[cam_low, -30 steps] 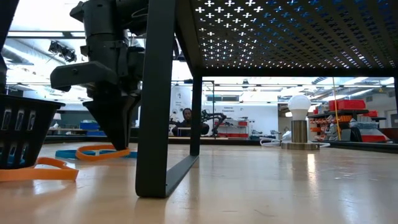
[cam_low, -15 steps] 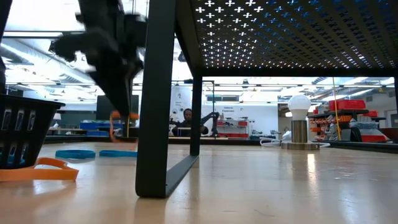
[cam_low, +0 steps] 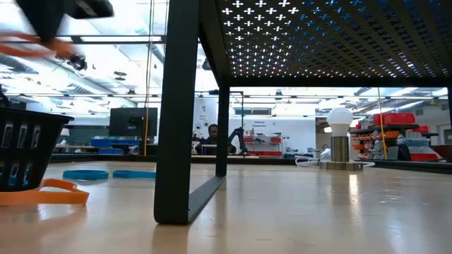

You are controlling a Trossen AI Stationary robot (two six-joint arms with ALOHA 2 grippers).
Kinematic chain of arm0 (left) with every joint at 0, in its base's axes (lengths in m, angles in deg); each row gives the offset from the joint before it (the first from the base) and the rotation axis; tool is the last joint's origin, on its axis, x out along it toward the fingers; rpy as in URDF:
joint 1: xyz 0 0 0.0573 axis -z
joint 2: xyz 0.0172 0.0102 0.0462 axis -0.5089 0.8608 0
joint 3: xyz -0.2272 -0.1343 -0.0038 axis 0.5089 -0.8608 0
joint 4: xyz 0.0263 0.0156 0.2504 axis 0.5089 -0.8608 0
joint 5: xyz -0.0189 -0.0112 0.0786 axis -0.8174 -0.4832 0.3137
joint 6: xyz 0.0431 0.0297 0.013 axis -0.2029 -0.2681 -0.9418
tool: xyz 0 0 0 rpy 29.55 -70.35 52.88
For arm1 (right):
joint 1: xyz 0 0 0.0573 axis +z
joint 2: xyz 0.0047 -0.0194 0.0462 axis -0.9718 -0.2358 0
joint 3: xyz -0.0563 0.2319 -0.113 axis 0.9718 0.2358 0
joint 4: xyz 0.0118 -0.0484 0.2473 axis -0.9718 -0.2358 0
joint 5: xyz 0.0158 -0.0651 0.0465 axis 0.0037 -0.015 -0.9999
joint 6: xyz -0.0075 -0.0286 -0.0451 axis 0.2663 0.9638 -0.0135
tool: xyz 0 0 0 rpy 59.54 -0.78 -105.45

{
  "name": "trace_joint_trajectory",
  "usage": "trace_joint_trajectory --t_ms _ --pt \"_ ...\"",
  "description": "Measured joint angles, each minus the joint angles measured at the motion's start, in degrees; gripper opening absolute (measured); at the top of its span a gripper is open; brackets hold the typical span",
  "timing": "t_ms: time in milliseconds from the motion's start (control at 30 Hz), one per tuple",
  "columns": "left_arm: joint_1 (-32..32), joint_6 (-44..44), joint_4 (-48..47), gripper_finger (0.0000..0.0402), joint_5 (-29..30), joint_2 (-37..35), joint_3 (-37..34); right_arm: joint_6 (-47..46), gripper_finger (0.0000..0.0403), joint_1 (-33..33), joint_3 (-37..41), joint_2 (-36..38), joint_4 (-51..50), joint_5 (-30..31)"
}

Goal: Pick & Place Office Desk Supplies
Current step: Put the top orange rubber band into the black bin, then put the blue rubber band into the black bin

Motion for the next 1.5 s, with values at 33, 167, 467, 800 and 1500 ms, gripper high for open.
trace_joint_trajectory --t_ms 33,167,467,800,1500 --pt "0.9 0.7 0.7 0.0001 -1.9 0.0 0.1 0.0 0.0160 0.0 0.0 0.0 0.0 0.0" --pt "3.6 4.1 1.6 0.0001 -7.0 0.4 -0.8 0.0 0.0160 0.0 0.0 0.0 0.0 0.0" --pt "3.2 3.8 11.5 0.0007 -9.0 3.1 -9.8 0.0 0.0160 0.0 0.0 0.0 0.0 0.0" --pt "2.4 7.4 13.0 0.0163 -7.9 2.9 -13.2 0.0 0.0160 0.0 0.0 0.0 -0.1 0.0" --pt "-6.3 -1.1 13.5 0.0249 4.8 0.6 -11.2 -0.2 0.0160 0.0 0.0 0.0 -0.5 0.0"
